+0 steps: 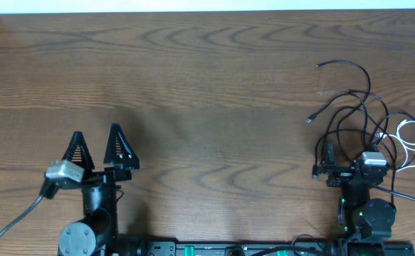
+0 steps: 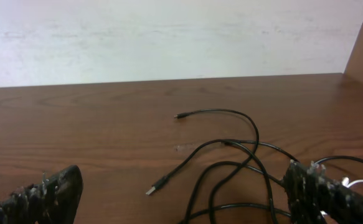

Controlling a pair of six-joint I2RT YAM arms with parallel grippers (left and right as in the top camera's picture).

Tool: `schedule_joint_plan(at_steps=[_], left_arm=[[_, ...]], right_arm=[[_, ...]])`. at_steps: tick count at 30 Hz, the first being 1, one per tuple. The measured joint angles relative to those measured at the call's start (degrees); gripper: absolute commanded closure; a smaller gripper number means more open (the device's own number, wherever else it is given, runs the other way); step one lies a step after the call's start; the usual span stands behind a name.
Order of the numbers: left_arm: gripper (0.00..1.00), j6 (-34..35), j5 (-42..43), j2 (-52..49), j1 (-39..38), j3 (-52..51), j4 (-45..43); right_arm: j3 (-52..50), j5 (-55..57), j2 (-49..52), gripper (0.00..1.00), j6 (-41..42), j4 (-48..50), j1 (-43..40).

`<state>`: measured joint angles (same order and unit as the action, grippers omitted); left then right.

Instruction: Untangle cables

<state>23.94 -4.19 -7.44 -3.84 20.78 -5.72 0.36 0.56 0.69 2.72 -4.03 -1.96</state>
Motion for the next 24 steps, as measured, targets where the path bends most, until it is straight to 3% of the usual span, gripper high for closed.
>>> schedule_joint_plan(at_steps=[11, 20, 24], left_arm=[[0.02, 0.02, 2.43, 6.71, 0.00, -11.91, -7.34], [0.02, 0.02, 3.06, 6.75, 0.00, -19.61, -7.89], [0.02, -0.22, 4.09, 6.80, -0.02, -20.41, -3.08]], right_arm=[[0.00, -0.04, 0.00, 0.01, 0.00, 0.02, 0.00], [0.00, -0.17, 0.00, 0.01, -0.02, 0.02, 0.00], [0.00, -0.17, 0.00, 0.01, 0.00, 0.02, 0.00]])
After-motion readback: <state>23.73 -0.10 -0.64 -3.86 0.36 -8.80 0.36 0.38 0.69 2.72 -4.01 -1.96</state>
